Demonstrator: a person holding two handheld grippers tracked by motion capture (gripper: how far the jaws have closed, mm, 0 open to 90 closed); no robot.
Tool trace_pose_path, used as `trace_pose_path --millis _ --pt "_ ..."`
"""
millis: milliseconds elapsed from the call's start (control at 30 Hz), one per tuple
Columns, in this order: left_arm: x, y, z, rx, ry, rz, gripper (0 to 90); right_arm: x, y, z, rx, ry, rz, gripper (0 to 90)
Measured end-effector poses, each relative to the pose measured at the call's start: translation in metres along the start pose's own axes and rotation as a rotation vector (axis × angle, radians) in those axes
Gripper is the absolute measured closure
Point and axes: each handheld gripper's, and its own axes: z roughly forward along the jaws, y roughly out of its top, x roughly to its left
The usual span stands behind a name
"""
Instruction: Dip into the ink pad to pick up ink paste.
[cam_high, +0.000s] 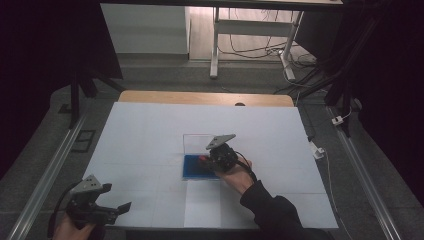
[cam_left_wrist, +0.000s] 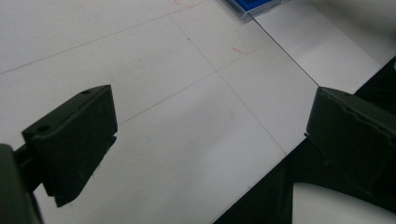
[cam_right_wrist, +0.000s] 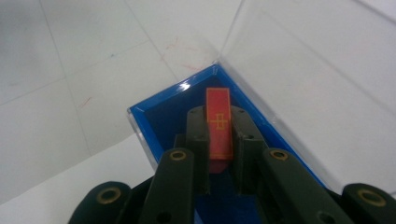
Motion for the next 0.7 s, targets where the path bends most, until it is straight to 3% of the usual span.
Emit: trace_pose_path --millis 300,700 --pt "0.000 0.000 0.000 -0.001 -0.001 0.000 2.2 0.003 -0.005 0.013 0.036 0.004 -0.018 79.9" --pt "0.000 0.000 0.000 0.002 0.000 -0.004 2.2 0.002 -0.006 0.015 0.037 0.011 -0.012 80.3"
